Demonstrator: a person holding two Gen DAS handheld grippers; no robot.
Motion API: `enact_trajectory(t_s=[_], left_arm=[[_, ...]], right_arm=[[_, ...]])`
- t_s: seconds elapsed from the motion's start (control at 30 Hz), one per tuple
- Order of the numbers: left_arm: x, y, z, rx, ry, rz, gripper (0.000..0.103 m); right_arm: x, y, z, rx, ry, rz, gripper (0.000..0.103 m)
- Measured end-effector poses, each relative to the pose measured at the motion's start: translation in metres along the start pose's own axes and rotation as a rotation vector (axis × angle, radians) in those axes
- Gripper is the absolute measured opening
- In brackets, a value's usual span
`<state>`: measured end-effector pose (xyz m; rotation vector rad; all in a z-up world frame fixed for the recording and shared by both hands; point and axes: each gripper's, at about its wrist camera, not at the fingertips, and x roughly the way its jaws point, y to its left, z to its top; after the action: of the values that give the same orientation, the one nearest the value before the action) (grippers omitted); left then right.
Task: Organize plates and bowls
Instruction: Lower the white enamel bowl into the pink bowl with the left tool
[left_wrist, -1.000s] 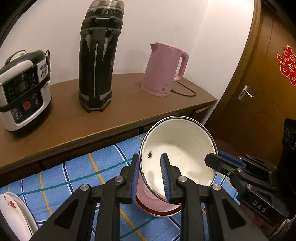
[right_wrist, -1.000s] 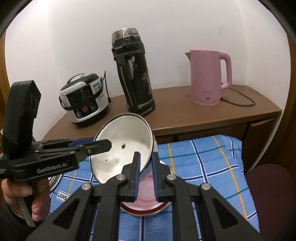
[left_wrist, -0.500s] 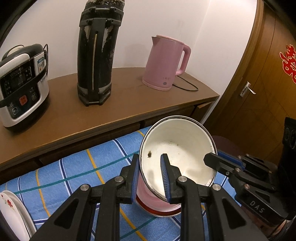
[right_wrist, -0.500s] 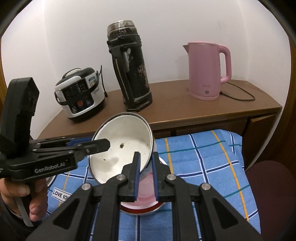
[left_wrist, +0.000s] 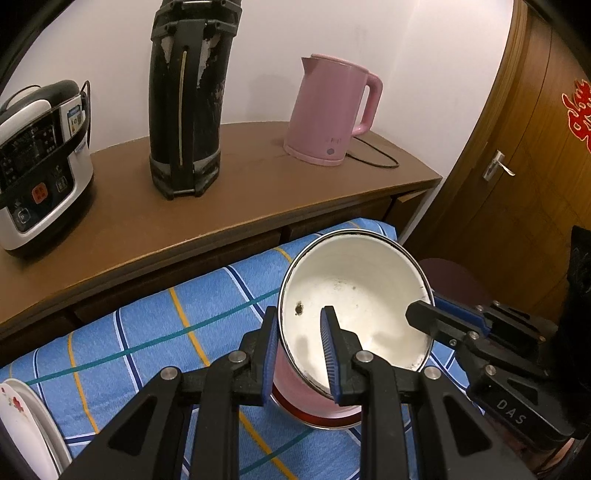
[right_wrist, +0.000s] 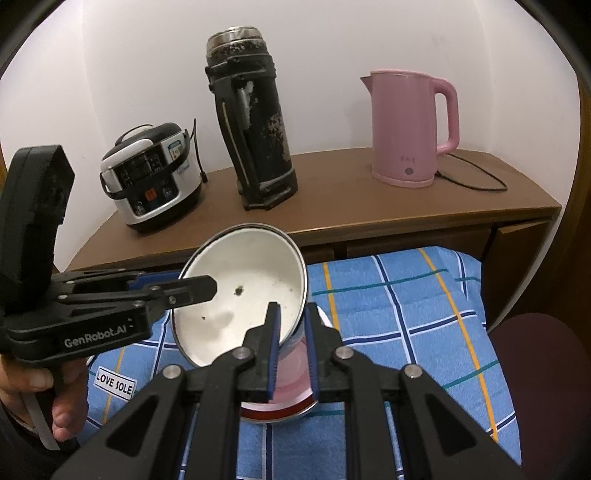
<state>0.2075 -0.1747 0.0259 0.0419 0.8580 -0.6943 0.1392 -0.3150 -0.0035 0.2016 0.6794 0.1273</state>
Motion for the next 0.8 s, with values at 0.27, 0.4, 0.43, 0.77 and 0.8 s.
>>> enact_trajectory(t_s=[0.27,0.4,0.43,0.77,0.8], left_arm=[[0.008,-0.003,-0.004,0.016,0.04,0.01,0.025],[0.011,-0.003,-0.005,0.017,0.056,0.012,0.025],[0.012,-0.003,-0.006,0.018,0.059,0.013,0.025],[0.021,-0.005,-0.009,0.034,0.092,0.023,0.025],[0.022,-0.005,-0.01,0.036,0.096,0.024,0.025]], right_arm=[[0.003,-0.001,-0.002,-0.003,0.019,-0.01,0.015],[0.005,-0.002,-0.003,-0.001,0.026,-0.01,0.015],[0.006,-0.002,-0.003,-0.001,0.027,-0.01,0.015],[0.011,-0.005,-0.007,0.005,0.05,-0.014,0.015],[0.012,-0.006,-0.008,0.005,0.053,-0.014,0.015]])
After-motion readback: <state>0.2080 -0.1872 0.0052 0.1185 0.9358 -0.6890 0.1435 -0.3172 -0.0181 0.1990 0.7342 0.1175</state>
